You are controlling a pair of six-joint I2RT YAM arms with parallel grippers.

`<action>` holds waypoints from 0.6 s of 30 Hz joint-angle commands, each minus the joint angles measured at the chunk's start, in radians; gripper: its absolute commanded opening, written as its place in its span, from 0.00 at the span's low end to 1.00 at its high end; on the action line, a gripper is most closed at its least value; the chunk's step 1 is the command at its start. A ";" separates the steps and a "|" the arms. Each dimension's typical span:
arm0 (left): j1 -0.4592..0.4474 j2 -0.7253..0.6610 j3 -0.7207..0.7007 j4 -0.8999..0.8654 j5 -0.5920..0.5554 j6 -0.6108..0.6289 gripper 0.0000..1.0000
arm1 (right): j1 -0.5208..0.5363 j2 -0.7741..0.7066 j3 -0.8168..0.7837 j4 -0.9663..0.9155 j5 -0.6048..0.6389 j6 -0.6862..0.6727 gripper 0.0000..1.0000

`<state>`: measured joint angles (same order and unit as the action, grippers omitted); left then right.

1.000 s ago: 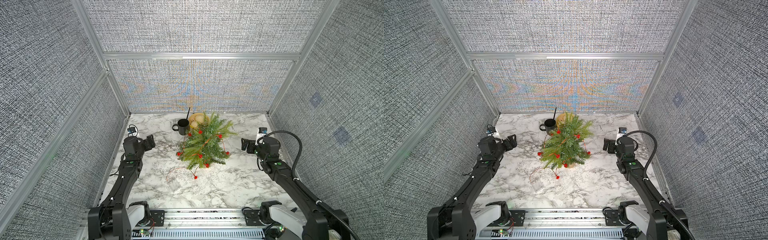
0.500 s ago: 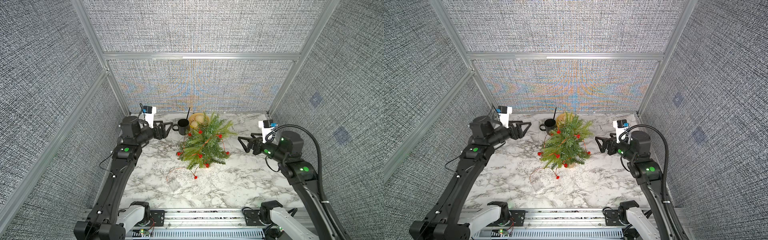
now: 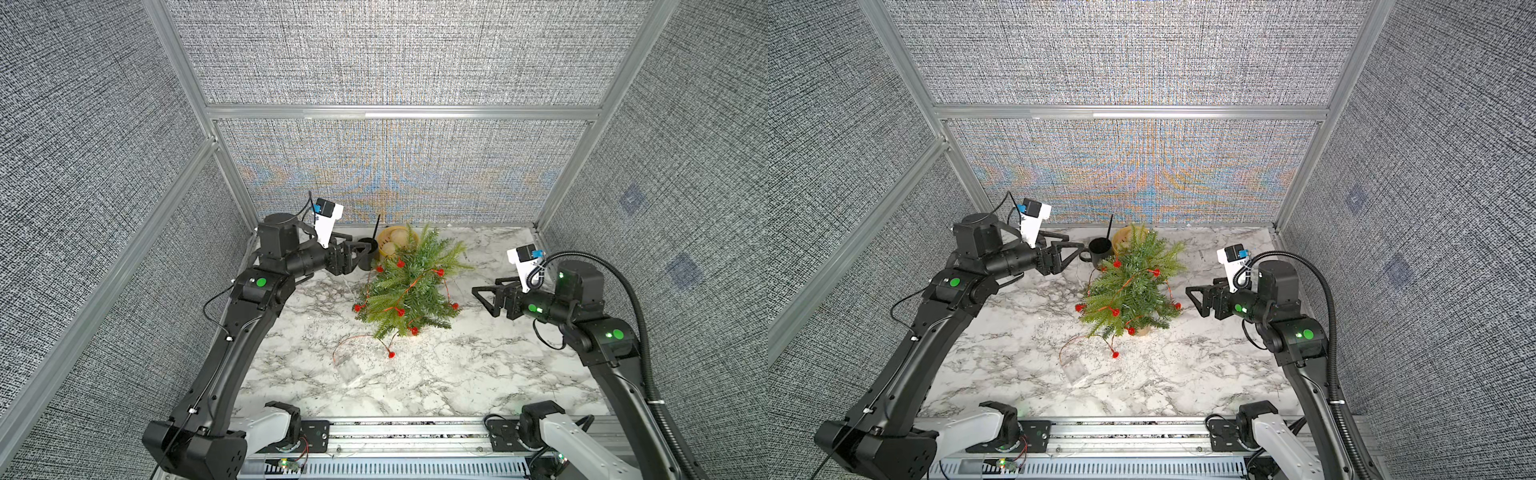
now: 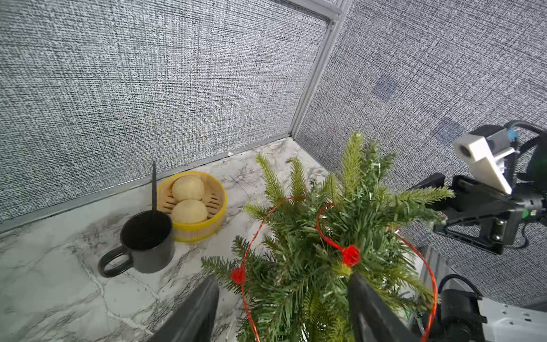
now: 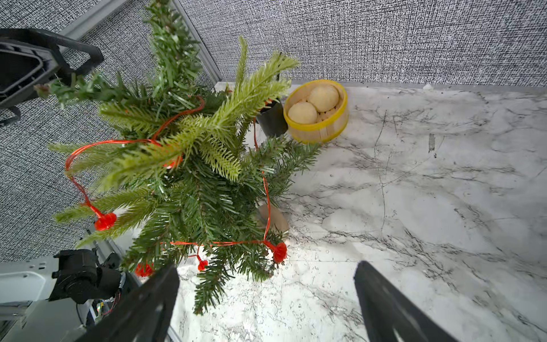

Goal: Remove string lights from the small christmas tree
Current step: Pick up the light string from the Christmas tree.

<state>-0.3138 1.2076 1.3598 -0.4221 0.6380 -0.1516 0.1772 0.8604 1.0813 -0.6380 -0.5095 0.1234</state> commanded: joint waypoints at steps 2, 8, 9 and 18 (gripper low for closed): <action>-0.045 0.038 0.061 -0.025 -0.024 0.047 0.69 | 0.004 0.014 0.022 -0.018 -0.025 -0.018 0.93; -0.104 0.104 0.141 -0.073 -0.075 0.089 0.67 | 0.012 0.045 0.070 -0.047 -0.021 -0.024 0.93; -0.114 0.114 0.156 -0.088 -0.086 0.095 0.66 | 0.014 0.048 0.079 -0.057 -0.020 -0.027 0.93; -0.206 0.173 0.240 -0.184 -0.168 0.149 0.62 | 0.036 0.066 0.115 -0.090 -0.018 -0.047 0.93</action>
<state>-0.5045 1.3716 1.5757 -0.5617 0.5144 -0.0364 0.2089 0.9207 1.1847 -0.7086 -0.5243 0.0902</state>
